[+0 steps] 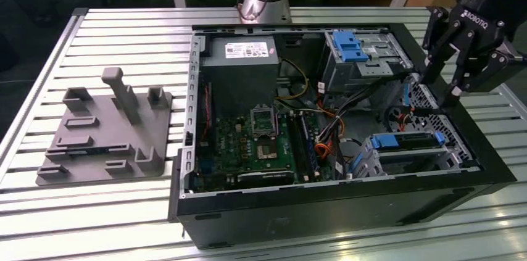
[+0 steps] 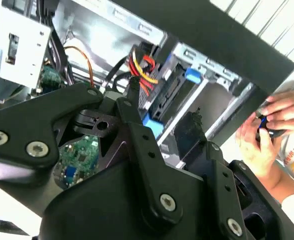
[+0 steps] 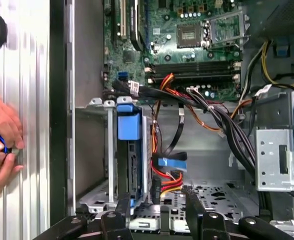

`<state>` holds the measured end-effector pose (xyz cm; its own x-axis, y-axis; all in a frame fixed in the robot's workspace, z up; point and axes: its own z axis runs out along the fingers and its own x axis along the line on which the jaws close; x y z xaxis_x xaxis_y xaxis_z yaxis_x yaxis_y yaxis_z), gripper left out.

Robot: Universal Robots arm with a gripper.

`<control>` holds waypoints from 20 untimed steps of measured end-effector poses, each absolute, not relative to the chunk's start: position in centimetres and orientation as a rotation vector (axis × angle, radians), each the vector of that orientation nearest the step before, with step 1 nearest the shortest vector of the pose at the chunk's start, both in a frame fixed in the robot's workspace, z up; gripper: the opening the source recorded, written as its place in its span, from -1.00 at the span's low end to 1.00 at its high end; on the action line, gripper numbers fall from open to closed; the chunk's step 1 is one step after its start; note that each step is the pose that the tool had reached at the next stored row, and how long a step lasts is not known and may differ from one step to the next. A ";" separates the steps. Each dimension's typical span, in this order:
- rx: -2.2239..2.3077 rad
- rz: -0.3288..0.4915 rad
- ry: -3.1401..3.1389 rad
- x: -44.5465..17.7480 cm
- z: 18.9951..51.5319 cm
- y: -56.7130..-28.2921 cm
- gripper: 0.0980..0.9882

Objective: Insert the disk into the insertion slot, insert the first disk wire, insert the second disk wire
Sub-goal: 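Insert the first disk wire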

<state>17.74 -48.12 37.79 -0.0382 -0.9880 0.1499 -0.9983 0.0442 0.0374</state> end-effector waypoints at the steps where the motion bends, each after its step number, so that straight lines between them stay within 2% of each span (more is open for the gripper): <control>1: 2.080 0.116 -2.168 17.8 37.6 -48.1 0.03; 11: 2.070 0.120 -2.157 17.8 37.0 -48.1 0.03; 20: 2.031 0.193 -2.121 17.8 36.3 -47.9 0.03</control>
